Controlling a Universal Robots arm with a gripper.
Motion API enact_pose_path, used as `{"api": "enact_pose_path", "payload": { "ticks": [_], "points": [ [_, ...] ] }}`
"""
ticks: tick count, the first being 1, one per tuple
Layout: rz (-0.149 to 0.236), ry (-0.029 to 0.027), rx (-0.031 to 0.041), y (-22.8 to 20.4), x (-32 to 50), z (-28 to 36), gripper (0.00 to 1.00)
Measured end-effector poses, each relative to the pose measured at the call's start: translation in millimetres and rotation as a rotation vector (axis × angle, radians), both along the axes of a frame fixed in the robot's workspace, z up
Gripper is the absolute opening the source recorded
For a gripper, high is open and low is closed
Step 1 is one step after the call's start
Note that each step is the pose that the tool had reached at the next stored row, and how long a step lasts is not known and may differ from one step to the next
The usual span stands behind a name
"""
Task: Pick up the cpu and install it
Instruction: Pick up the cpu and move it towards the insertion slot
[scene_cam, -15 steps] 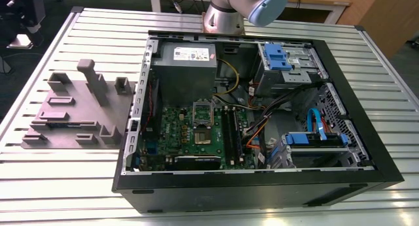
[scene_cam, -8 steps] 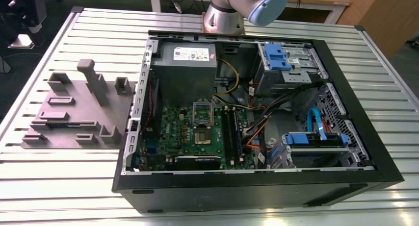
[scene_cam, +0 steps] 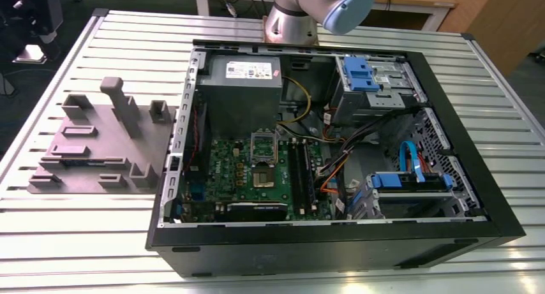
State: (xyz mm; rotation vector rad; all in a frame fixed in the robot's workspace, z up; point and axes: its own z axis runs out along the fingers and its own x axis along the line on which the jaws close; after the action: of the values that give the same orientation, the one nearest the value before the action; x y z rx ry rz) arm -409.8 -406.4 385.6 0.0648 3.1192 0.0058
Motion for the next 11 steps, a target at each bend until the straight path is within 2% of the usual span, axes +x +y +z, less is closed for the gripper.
{"api": "enact_pose_path", "payload": {
  "ticks": [11],
  "points": [
    [0.000,0.0000,0.0000,0.0,3.1,0.0,0.47]
  ]
}}
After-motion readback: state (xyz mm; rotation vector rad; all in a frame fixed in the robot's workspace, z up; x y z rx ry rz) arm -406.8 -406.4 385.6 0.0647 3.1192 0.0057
